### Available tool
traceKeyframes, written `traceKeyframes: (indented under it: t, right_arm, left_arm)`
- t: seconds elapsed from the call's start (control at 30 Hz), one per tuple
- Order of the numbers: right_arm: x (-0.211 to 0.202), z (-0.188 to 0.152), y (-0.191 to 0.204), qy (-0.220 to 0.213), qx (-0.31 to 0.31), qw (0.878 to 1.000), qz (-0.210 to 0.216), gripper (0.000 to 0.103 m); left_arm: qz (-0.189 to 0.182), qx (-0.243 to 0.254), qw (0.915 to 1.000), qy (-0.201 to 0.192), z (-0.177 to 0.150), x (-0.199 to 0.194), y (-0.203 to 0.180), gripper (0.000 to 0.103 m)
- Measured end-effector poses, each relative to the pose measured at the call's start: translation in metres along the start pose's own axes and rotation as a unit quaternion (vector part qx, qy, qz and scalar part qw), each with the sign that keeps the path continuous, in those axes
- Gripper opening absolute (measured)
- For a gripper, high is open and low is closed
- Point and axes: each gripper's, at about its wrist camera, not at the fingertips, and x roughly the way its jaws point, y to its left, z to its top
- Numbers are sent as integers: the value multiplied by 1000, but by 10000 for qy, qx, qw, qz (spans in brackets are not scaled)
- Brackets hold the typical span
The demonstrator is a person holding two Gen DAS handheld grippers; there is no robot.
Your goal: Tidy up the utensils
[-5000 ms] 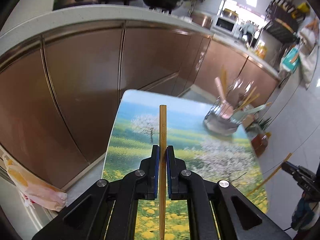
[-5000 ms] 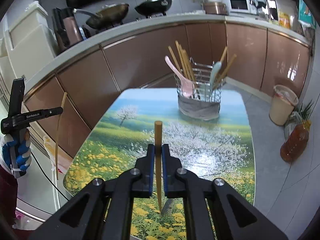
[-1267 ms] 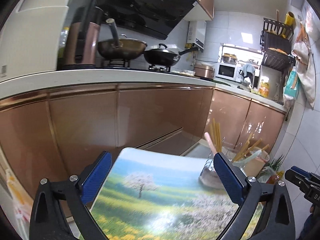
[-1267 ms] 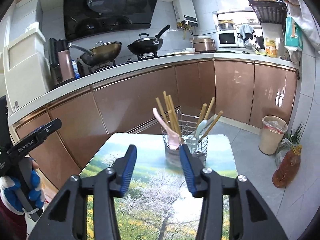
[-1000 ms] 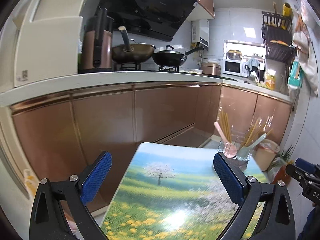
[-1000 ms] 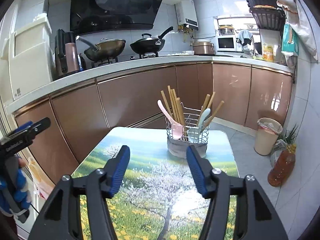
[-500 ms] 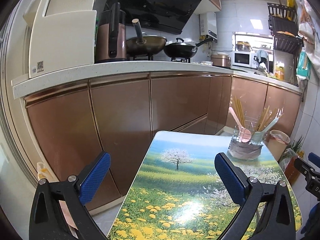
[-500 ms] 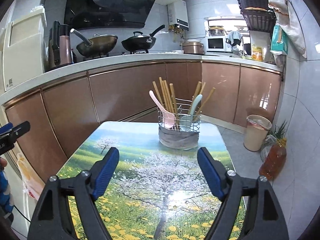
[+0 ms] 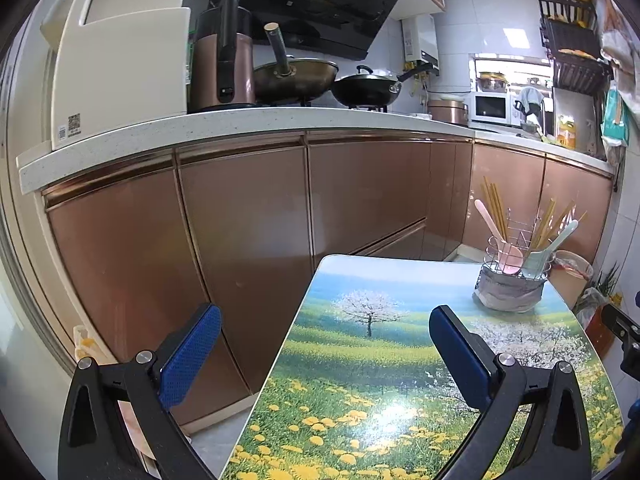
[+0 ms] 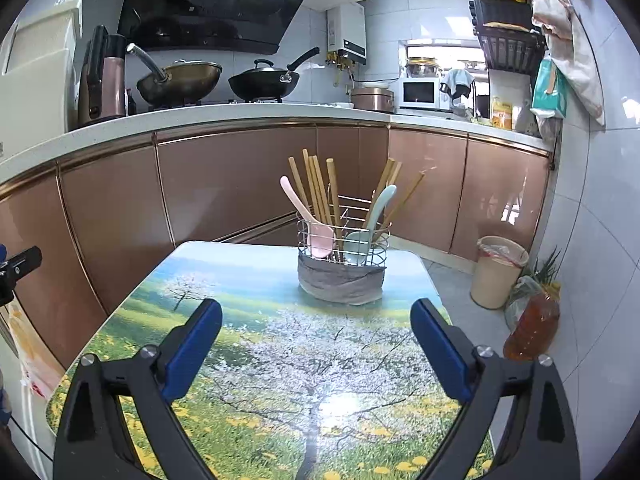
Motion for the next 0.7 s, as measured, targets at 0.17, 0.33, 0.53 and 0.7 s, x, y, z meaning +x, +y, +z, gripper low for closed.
traceKeyframes:
  t: [0.17, 0.33, 0.53, 0.7]
  right_arm:
    - [7, 0, -5, -44, 31, 9999, -107, 96]
    - [14, 0, -8, -31, 17, 9998, -194, 97]
    - [23, -5, -9, 53, -31, 9998, -214, 97]
    - [29, -10, -12, 132, 17, 9997, -219, 97]
  left_arm:
    - [-82, 69, 9999, 58, -2, 10, -5, 102]
    - [-159, 69, 9998, 135, -3, 21, -7, 102]
    - [-245, 68, 9995, 203, -5, 30, -8, 102]
    - [-282, 66, 9992, 270, -8, 35, -10, 102]
